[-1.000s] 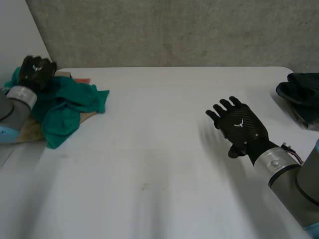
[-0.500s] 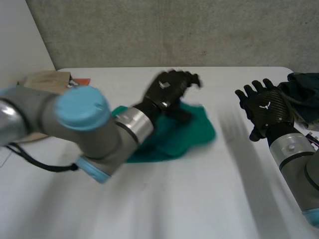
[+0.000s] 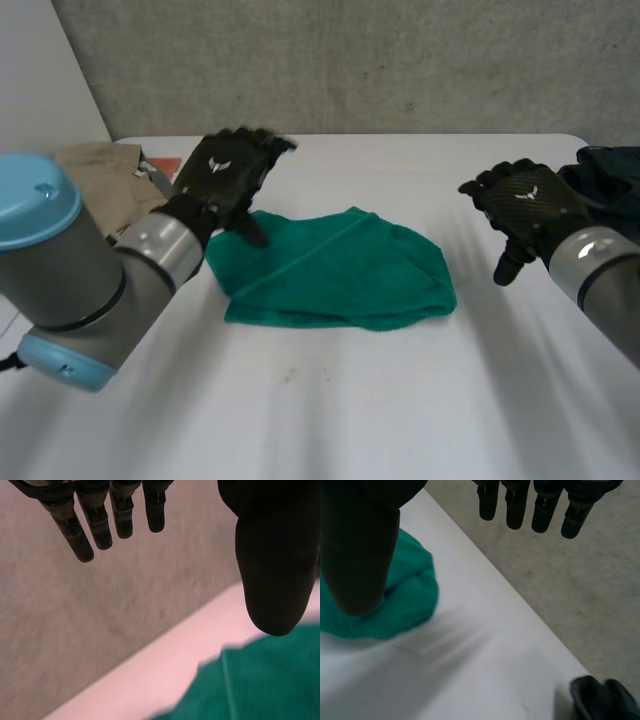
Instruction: Fold the laundry.
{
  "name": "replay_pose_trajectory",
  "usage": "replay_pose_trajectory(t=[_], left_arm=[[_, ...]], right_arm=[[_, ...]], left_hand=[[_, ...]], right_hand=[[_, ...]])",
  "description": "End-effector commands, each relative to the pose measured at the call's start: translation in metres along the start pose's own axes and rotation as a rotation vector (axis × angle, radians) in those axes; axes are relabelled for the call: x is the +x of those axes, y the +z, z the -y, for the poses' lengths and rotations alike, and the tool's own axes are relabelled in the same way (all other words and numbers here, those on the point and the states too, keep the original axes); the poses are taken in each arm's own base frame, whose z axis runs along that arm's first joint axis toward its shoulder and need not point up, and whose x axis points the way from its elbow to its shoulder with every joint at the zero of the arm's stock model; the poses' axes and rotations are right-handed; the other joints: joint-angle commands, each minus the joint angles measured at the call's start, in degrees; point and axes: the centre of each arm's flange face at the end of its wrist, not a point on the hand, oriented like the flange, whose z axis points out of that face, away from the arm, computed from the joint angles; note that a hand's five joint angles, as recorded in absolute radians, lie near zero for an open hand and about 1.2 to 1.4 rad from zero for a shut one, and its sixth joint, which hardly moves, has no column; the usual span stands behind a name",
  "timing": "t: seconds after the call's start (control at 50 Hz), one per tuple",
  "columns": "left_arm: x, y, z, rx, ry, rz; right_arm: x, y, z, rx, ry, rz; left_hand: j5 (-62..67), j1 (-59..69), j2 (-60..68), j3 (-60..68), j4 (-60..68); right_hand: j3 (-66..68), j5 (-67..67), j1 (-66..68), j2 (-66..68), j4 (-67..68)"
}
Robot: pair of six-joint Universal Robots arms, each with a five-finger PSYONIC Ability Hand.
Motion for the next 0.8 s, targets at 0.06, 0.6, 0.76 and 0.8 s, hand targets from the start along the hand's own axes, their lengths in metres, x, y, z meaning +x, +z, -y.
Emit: replay_pose_trajectory(t=[0.06, 0.6, 0.76, 0.8], left_arm=[[-0.028, -0.007, -0.065, -0.216, 0.113, 0.049], [-0.009, 0.009, -0.118, -0.386, -0.067, 0.044], [-0.006, 0.020, -0.123, -0.378, -0.053, 0.048], [-0.006, 0.022, -0.125, -0.380, -0.051, 0.049]], right_arm=[[-0.009, 0.034, 0.017, -0.016, 0.074, 0.196], [-0.058, 0.149, -0.029, 0.038, 0.060, 0.308], [-0.057, 0.133, -0.023, 0.034, 0.063, 0.319], [-0.056, 0.132, -0.022, 0.036, 0.062, 0.314]], left_hand=[[3.0, 3.4, 2.4, 2.2, 2.7], [19.0, 19.3, 18.3, 18.2, 18.7], [29.7, 30.1, 29.1, 28.9, 29.5], [31.1, 31.5, 30.4, 30.3, 30.8]], right_hand=[[-1.8, -2.5, -3.2, -2.1, -1.9], [5.6, 5.0, 4.3, 5.4, 5.6], [5.8, 5.2, 4.5, 5.6, 5.7], [5.8, 5.2, 4.5, 5.6, 5.7]])
